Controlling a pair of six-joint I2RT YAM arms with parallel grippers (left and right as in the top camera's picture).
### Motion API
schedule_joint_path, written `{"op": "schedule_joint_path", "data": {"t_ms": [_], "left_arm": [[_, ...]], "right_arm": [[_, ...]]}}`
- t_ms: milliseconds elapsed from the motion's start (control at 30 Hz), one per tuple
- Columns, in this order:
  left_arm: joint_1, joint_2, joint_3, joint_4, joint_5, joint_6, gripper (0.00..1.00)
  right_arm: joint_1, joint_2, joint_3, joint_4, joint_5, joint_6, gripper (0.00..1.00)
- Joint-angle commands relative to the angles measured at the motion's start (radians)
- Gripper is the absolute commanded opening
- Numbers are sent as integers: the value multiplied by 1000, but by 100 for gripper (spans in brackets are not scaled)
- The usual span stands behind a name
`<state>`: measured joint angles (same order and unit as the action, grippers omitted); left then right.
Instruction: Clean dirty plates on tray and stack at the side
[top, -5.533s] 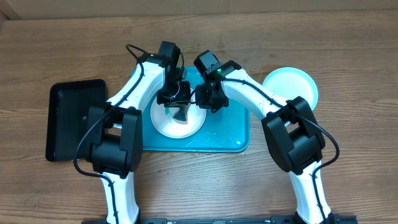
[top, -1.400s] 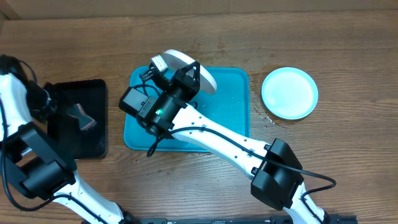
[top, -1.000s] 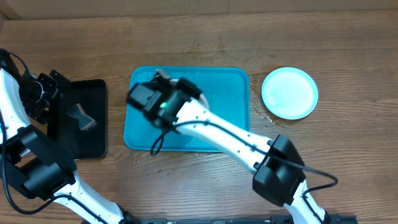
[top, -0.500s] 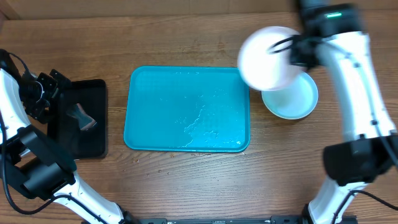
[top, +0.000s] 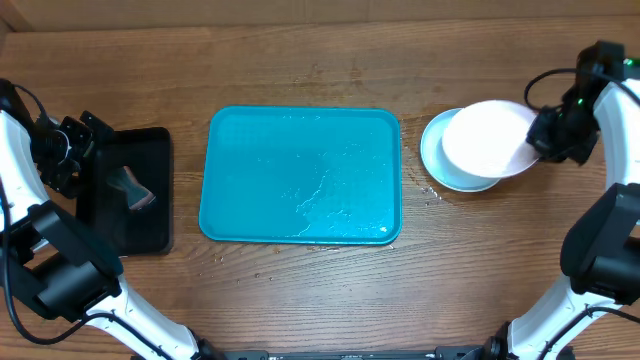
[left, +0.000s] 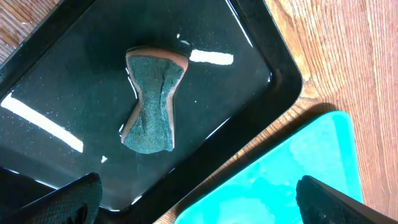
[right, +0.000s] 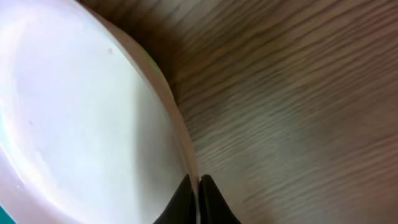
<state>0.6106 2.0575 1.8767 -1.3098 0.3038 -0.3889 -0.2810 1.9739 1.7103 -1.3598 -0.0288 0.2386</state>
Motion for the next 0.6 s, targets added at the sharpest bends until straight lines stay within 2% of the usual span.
{"op": "schedule_joint_path", "data": {"t_ms": [0,33,100,200,300,500,567], "left_arm": [[-4,-18,16,2,11,7,100],[-4,-18,16,2,11,7,100],[-4,-18,16,2,11,7,100],[-4,-18,16,2,11,8,100],[-4,-18,16,2,10,8,100],[-4,-18,16,3,0,8,100],[-4,-18,16,3,0,8,100]], "right_arm": [[14,1,-49,51,-46,-3,4],[19,1,-58,63,-53,-2,8],[27,1,-67,76,-86,-2,34],[43,1,-67,76,-127,-2,38],[54,-1,-67,66,-169,-3,58],[77,-116,-67,-26,-208,-11,64],[88,-182,-67,-64,-208,-23,71]]}}
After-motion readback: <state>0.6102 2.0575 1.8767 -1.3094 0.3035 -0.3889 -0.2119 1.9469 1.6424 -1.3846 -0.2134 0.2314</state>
